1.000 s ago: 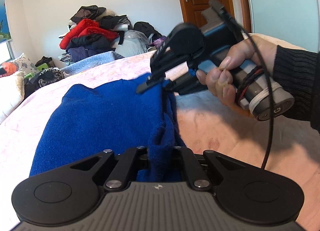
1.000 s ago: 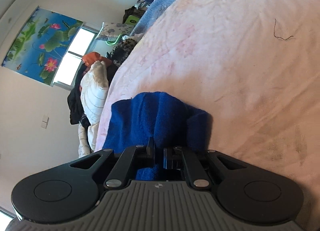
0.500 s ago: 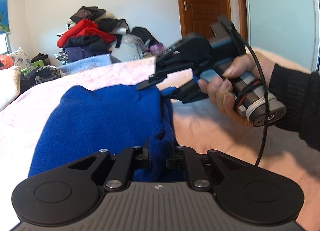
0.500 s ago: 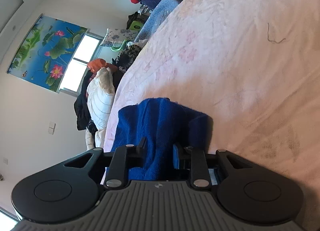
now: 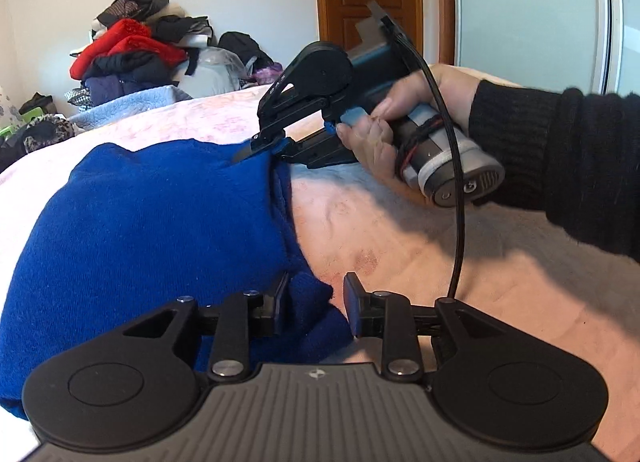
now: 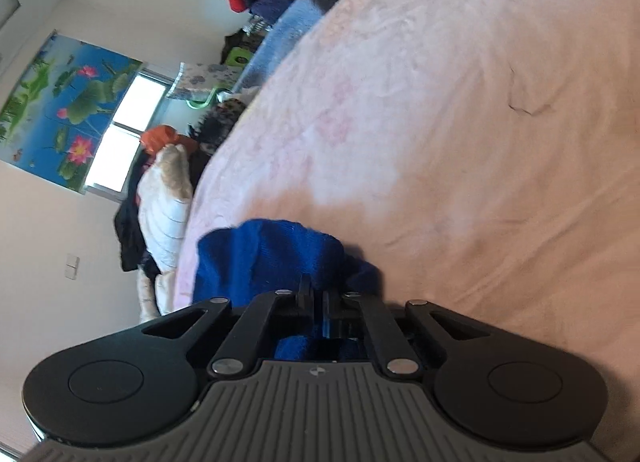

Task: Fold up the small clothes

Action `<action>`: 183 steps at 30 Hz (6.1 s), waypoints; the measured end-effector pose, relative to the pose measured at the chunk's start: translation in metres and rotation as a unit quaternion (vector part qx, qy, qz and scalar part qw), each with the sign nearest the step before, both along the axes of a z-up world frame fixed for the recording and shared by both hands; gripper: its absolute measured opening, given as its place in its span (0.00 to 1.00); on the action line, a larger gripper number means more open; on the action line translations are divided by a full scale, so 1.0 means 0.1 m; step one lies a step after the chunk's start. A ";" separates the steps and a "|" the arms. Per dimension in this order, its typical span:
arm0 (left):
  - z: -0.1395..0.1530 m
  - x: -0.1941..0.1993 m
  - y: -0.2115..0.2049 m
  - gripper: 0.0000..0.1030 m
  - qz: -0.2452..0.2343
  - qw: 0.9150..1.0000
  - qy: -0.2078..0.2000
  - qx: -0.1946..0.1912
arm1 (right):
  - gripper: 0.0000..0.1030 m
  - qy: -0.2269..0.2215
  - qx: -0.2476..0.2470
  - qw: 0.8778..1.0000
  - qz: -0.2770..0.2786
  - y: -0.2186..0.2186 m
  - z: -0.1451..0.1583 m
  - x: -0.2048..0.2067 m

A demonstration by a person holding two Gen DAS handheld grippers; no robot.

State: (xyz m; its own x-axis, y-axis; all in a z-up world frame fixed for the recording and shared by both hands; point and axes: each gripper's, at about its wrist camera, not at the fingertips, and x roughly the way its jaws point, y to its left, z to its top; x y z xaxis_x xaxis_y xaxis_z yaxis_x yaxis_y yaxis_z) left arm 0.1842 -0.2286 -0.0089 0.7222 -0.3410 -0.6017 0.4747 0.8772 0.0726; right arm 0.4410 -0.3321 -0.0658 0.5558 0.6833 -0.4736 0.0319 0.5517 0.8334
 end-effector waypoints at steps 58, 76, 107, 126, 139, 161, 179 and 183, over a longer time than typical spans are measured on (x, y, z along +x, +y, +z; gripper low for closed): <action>0.43 -0.27 1.11 0.18 0.101 0.985 0.047 -0.131 | 0.47 -0.050 -0.067 0.995 -0.045 0.04 0.60 -0.72; -0.08 0.15 2.52 0.41 0.288 0.833 0.248 -0.401 | 0.34 0.032 0.022 0.999 0.005 0.44 0.46 -1.83; 0.00 0.24 2.55 0.42 0.261 0.851 0.286 -0.355 | 0.40 0.071 0.039 0.997 -0.010 0.45 0.47 -2.10; -0.13 0.35 2.61 0.44 0.294 0.782 0.342 -0.430 | 0.11 0.089 0.053 0.993 -0.051 0.57 0.24 -1.92; -0.06 0.17 2.69 0.45 0.274 0.740 0.359 -0.499 | 0.11 0.044 0.068 0.996 -0.036 0.66 0.42 -1.87; -0.18 0.25 2.79 0.05 0.342 0.746 0.331 -0.466 | 0.09 0.036 0.044 0.997 -0.042 0.64 0.40 -2.07; 0.67 0.27 1.81 0.76 0.195 0.971 0.035 -0.133 | 0.41 -0.064 -0.034 0.995 -0.069 0.39 0.99 -1.42; 0.35 0.54 1.19 0.73 0.150 0.988 -0.023 0.003 | 0.46 -0.069 -0.114 0.991 -0.034 0.78 1.04 -0.71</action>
